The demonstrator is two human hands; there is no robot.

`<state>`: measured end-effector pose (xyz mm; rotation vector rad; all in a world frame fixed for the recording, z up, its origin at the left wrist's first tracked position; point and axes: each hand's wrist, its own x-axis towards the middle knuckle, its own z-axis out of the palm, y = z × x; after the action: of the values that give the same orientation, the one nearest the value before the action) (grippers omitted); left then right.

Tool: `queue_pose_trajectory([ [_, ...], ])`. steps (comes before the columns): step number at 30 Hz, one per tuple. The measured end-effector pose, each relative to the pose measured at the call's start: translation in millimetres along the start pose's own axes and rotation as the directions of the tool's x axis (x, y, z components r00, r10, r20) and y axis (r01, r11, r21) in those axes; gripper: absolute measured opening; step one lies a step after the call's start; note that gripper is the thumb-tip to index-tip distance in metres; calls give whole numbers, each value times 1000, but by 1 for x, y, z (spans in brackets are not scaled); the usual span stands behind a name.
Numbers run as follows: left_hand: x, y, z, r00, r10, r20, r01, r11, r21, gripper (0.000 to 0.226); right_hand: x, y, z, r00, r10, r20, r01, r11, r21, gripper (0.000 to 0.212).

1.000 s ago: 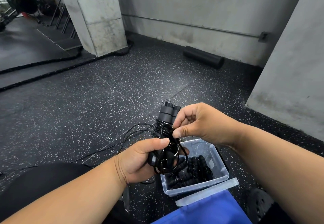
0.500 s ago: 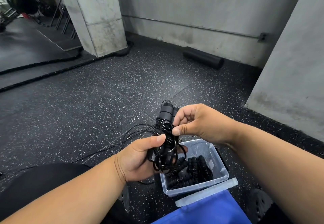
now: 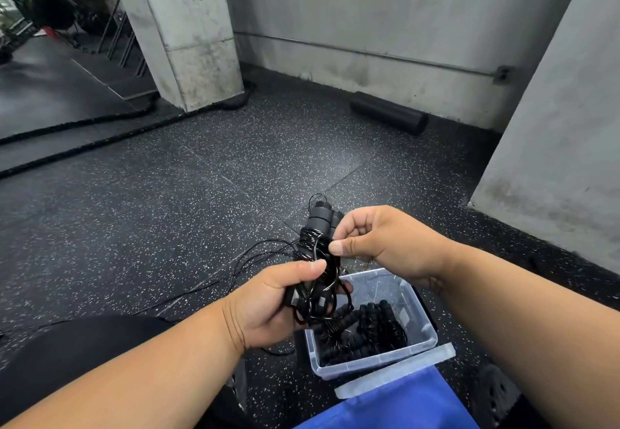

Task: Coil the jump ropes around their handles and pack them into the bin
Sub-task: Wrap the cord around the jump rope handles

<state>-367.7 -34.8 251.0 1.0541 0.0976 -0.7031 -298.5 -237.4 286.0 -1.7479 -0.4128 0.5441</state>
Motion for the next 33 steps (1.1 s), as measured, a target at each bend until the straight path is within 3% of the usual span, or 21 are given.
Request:
queue_pose_trajectory([
  [3,1,1,1,999,-14,-37,13,1000,-11,45,0,-1,2,1000,29,-6,-29,1000,13,7],
  [8,1,0,4,999,-8,-42,9,1000,29,39,0,-3,-4,998,59,8,-58,993,-107,12],
  [14,2,2,8,995,34,-96,-34,999,2,44,1,-1,9,989,-3,-148,-11,995,-97,11],
  [17,4,2,10,992,69,-103,-67,998,24,36,-1,-5,13,951,-161,-262,65,938,-340,20],
  [19,6,4,9,990,93,-107,-90,995,31,45,-5,-9,17,897,-313,-312,104,836,-538,22],
  [23,10,8,7,986,134,-98,-130,990,45,49,-8,-19,22,839,-424,-342,106,743,-661,17],
  [25,11,6,7,983,148,-111,-141,988,69,51,-7,-20,21,860,-375,-346,76,765,-640,11],
  [28,14,-1,6,968,187,-165,-166,977,135,66,-2,-16,19,920,-182,-347,-10,874,-486,9],
  [31,15,-3,4,962,217,-167,-190,968,166,59,1,-13,15,942,-32,-334,-51,970,-237,8],
  [33,15,-2,3,957,246,-154,-211,953,216,58,2,-12,13,944,-21,-330,-43,982,-186,7],
])
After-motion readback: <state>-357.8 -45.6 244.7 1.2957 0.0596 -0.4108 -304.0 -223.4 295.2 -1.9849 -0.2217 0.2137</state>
